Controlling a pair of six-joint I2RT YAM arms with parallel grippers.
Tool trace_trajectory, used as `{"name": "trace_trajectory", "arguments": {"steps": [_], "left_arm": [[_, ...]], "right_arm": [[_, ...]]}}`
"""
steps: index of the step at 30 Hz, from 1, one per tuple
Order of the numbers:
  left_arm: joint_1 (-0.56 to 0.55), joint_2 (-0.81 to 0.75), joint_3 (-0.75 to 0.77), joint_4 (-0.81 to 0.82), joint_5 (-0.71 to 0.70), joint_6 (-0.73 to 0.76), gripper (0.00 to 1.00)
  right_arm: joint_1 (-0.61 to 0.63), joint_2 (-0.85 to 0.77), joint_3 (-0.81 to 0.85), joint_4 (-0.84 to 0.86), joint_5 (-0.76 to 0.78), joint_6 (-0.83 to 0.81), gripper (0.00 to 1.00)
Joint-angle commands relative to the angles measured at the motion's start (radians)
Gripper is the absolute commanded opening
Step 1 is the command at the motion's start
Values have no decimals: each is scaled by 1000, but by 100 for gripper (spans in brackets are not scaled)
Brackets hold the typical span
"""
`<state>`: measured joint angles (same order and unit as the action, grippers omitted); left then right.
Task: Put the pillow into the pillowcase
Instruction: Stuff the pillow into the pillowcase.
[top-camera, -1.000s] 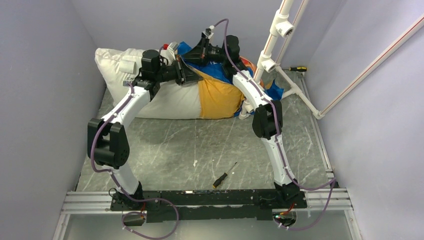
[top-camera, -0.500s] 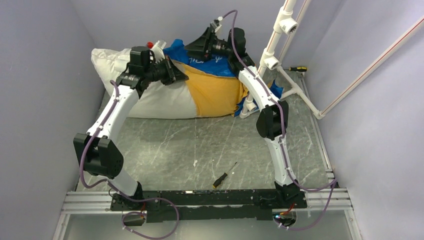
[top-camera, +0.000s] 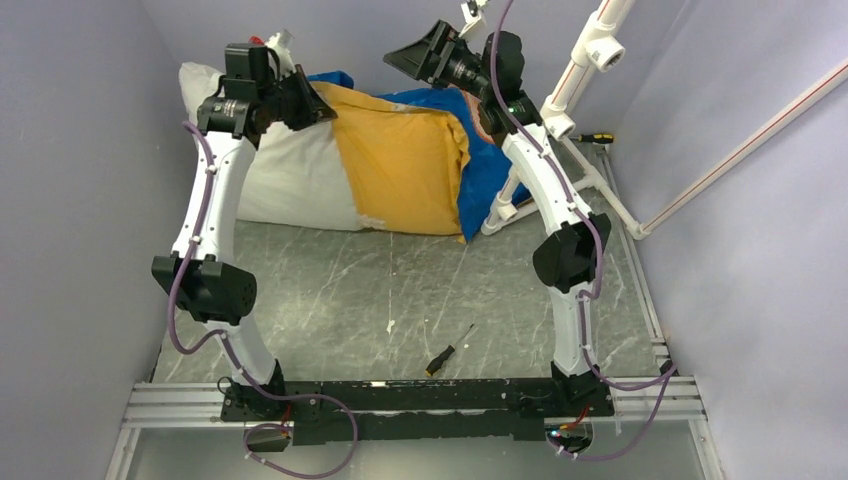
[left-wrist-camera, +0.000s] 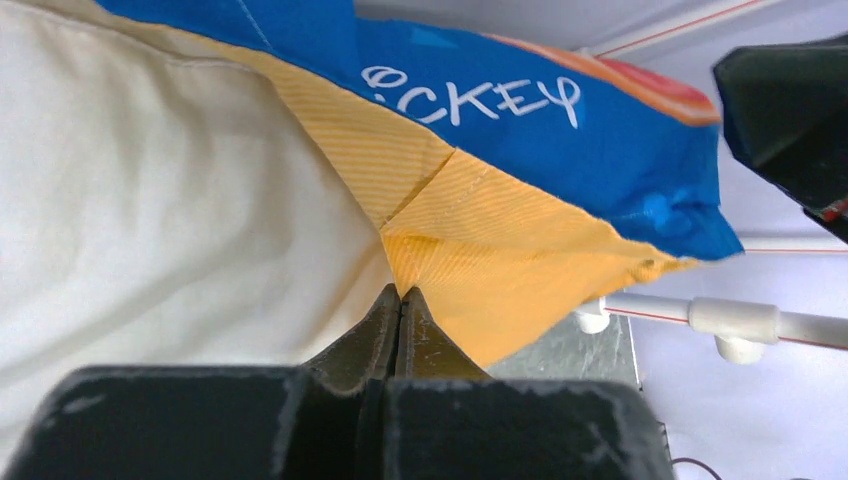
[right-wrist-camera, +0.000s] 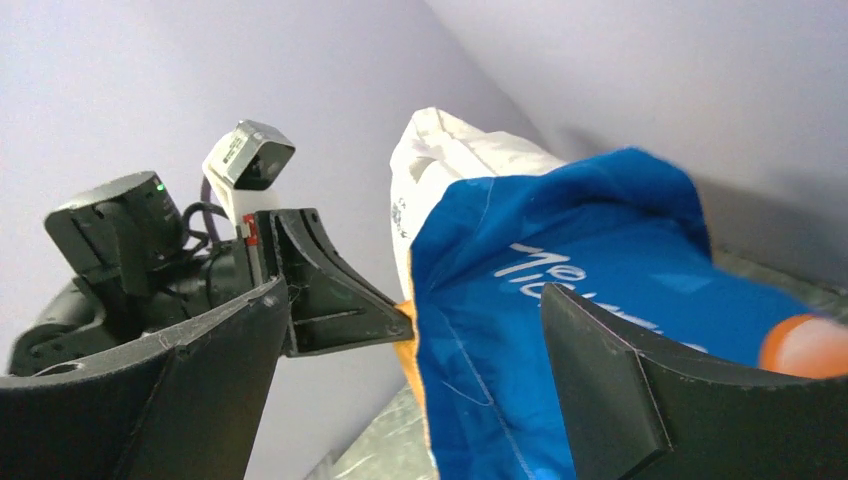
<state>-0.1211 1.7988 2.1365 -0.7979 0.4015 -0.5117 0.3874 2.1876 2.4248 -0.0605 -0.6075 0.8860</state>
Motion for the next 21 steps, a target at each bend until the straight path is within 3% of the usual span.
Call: {"name": "trace_trajectory", "arguments": {"steps": [1, 7, 11, 16, 21], "left_arm": [[42, 1, 87, -26, -65, 25, 0], [47, 49, 91, -39, -68, 24, 0], [54, 72, 95, -57, -84, 46, 0], [70, 108, 118, -96, -84, 63, 0], [78, 113, 117, -110, -80, 88, 0]], "right_arm": [[-16, -88, -100, 146, 106, -147, 100], [-12, -4, -18, 69, -3, -139, 100], [9, -10, -50, 82, -61, -158, 98], [79, -29, -55, -84, 7, -389, 95], [160, -5, 6, -329, 195, -704, 94]]}}
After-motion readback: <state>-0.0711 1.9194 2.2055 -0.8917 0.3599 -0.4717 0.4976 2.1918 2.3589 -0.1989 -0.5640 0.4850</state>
